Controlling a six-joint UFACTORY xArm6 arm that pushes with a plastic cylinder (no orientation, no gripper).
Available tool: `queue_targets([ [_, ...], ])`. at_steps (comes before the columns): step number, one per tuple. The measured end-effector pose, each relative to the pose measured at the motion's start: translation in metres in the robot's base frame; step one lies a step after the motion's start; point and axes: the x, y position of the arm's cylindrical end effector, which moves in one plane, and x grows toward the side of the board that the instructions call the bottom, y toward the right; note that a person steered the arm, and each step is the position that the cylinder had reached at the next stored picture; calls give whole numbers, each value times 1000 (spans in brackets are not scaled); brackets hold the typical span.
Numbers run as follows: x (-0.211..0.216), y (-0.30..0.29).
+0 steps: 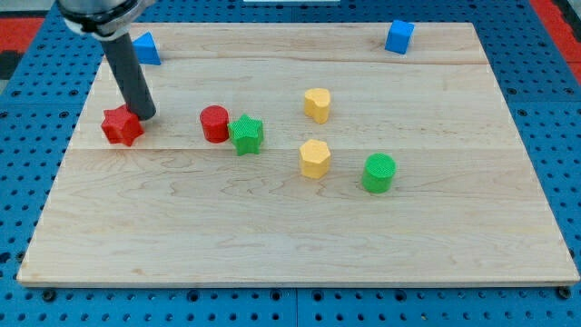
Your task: Push the green star into the yellow heart
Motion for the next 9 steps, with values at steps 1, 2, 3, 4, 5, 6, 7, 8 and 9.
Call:
queue_targets([
  [1,29,39],
  [2,50,88],
  [3,44,126],
  [4,19,136],
  [5,23,162],
  [6,27,170],
  [7,23,180],
  [8,-12,180],
  [9,-33,190],
])
